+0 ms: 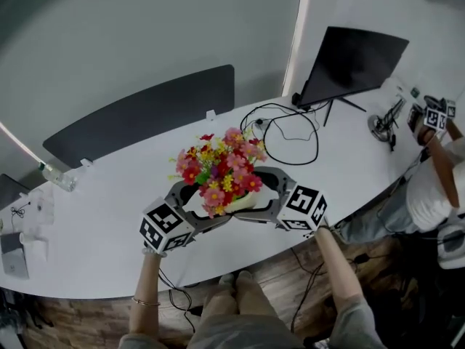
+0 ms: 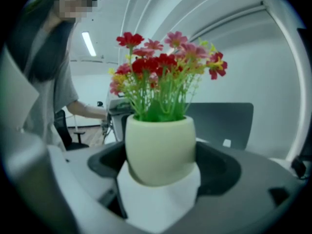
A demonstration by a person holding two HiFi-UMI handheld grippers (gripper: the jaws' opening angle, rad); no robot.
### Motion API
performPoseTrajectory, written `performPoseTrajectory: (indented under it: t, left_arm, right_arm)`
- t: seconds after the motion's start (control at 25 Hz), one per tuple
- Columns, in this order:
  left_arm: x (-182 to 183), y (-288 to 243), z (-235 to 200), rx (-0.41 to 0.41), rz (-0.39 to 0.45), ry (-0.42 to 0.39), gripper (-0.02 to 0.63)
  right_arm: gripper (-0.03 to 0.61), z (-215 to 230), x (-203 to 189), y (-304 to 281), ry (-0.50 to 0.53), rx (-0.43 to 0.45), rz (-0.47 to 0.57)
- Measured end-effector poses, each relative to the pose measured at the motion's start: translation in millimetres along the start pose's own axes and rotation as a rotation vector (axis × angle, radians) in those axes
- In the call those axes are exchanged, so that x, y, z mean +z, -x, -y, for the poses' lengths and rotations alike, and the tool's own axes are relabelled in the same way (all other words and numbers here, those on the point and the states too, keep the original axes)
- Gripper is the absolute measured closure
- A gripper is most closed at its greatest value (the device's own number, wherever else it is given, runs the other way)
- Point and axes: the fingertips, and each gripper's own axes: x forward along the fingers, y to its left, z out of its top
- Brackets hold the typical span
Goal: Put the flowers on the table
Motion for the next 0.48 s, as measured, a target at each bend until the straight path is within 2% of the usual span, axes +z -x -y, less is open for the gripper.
performPoseTrajectory:
  t: [0.48]
  left_arm:
    - [-69.7,-36.5,-33.7,-0.010,-0.054,0.031,0.181]
  right_arm:
    - [0.140,29.1,-68.4,-37.1,-0.011,-0.003,-0.048]
